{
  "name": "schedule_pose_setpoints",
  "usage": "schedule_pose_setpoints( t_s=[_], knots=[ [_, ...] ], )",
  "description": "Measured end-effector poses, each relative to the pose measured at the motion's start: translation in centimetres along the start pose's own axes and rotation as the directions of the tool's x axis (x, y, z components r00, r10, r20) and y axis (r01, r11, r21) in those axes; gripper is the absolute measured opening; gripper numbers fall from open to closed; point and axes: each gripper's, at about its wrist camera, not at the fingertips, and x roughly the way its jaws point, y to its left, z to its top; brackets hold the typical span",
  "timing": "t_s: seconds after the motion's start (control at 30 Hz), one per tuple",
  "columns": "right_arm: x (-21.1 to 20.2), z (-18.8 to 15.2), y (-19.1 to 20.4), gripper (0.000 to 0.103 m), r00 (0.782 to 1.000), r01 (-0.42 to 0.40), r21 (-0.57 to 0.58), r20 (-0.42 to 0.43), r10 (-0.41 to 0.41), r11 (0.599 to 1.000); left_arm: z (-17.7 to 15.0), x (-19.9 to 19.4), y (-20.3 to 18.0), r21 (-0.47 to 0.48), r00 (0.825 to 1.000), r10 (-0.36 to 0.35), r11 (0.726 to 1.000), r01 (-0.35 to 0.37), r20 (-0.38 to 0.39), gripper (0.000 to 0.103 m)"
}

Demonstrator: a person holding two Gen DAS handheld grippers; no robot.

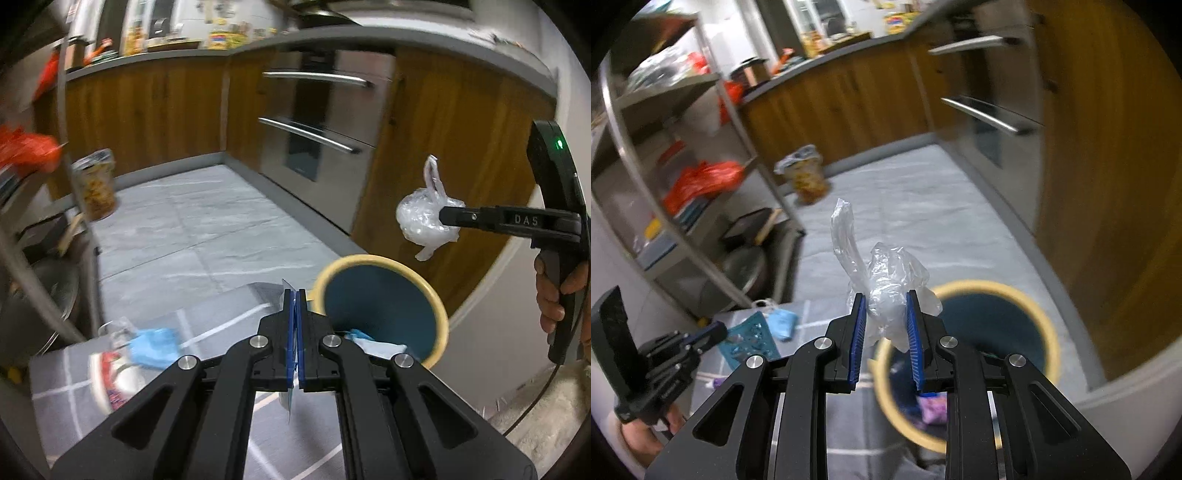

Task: Collect trash
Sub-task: 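Carry both items over the bin and open both tools to drop them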

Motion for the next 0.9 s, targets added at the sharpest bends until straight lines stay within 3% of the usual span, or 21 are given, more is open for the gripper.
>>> schedule_pose_setpoints(
  t_s=[0.13,0.27,0.37,0.63,0.9],
  knots=[
    [0.5,-0.4,-3.0,0.023,0.999,0.026,0.075,-0.024,-0.025,0.997,0.7,2.7,-3.8,0.068,0.997,-0.070,0.995,0.071,-0.010,0.001],
    [1.6,-0.9,-5.0,0.023,0.997,0.049,0.129,-0.064,-0.041,0.990,1.0,5.0,-6.9,0.045,0.985,-0.169,0.985,0.169,-0.017,0.001],
    [2.6,-1.5,-6.7,0.023,0.994,0.057,0.168,-0.103,-0.041,0.984,0.7,6.1,-8.5,0.054,0.979,-0.202,0.978,0.204,-0.028,0.001],
    [5.0,-2.9,-9.0,0.023,0.972,0.129,0.211,-0.219,-0.082,0.969,-0.5,9.2,-10.2,0.068,0.976,-0.209,0.975,0.213,-0.070,0.001],
    [6.2,-3.5,-8.9,0.023,0.947,0.213,0.106,-0.265,-0.179,0.971,-1.4,11.7,-10.5,0.085,0.975,-0.195,0.975,0.205,-0.111,0.001]
  ],
)
